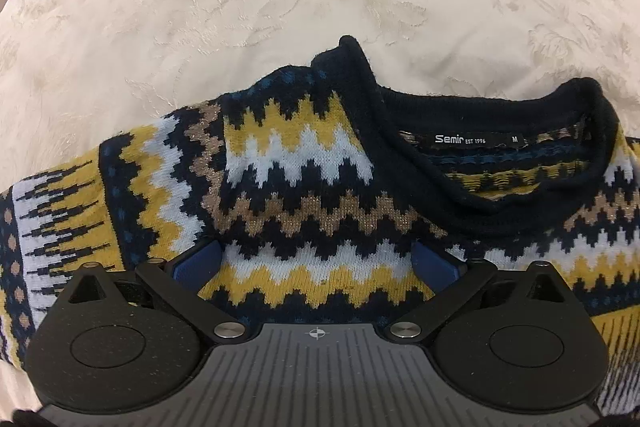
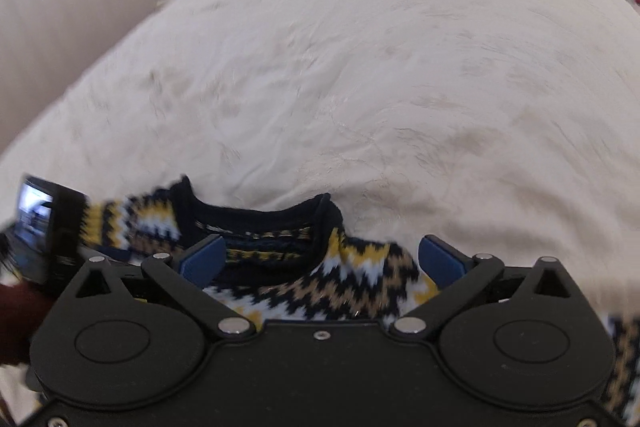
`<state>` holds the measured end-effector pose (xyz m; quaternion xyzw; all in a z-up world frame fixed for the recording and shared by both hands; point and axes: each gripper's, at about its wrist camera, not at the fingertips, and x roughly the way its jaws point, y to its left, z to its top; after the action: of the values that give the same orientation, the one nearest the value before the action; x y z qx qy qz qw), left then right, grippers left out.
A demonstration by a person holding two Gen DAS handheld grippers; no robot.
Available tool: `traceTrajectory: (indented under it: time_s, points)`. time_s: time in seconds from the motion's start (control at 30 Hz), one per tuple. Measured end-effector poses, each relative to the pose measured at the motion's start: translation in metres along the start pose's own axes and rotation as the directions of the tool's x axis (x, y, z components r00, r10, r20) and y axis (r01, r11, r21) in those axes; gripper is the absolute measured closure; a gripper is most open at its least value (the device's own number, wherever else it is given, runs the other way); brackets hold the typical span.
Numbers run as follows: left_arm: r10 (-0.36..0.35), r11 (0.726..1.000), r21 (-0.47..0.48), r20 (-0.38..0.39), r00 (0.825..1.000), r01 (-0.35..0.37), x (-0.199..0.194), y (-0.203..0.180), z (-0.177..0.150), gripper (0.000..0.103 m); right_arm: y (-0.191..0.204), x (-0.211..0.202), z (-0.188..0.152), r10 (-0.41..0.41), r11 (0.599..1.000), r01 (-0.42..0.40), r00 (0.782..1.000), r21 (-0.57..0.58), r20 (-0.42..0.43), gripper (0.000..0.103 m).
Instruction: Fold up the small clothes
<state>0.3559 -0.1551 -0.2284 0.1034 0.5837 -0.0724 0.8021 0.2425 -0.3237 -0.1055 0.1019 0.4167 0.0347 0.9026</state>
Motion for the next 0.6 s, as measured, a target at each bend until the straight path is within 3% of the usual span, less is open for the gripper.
traceTrajectory:
  time_s: [0.1, 0.17, 0.37, 0.6]
  points:
    - [-0.022, 1.0, 0.0, -0.012, 1.0, 0.022, -0.005, 0.004, 0.003, 0.004, -0.008, -0.018, -0.009, 0.007, 0.996, -0.009, 1.0, 0.086, 0.024, 0.0]
    - [-0.037, 0.999, -0.009, -0.002, 0.999, 0.037, -0.017, 0.01, 0.004, 0.022, -0.018, -0.036, -0.016, -0.013, 0.99, 0.003, 0.998, 0.141, 0.067, 0.0]
    - [-0.06, 0.998, -0.003, 0.071, 0.996, 0.06, -0.075, 0.009, -0.017, 0.022, -0.059, -0.076, -0.036, -0.123, 0.964, 0.093, 0.987, 0.251, 0.106, 0.0]
    - [-0.081, 0.997, 0.014, 0.126, 0.989, 0.08, -0.136, -0.008, -0.06, 0.022, -0.14, -0.116, -0.057, -0.235, 0.896, 0.182, 0.968, 0.404, 0.084, 0.0]
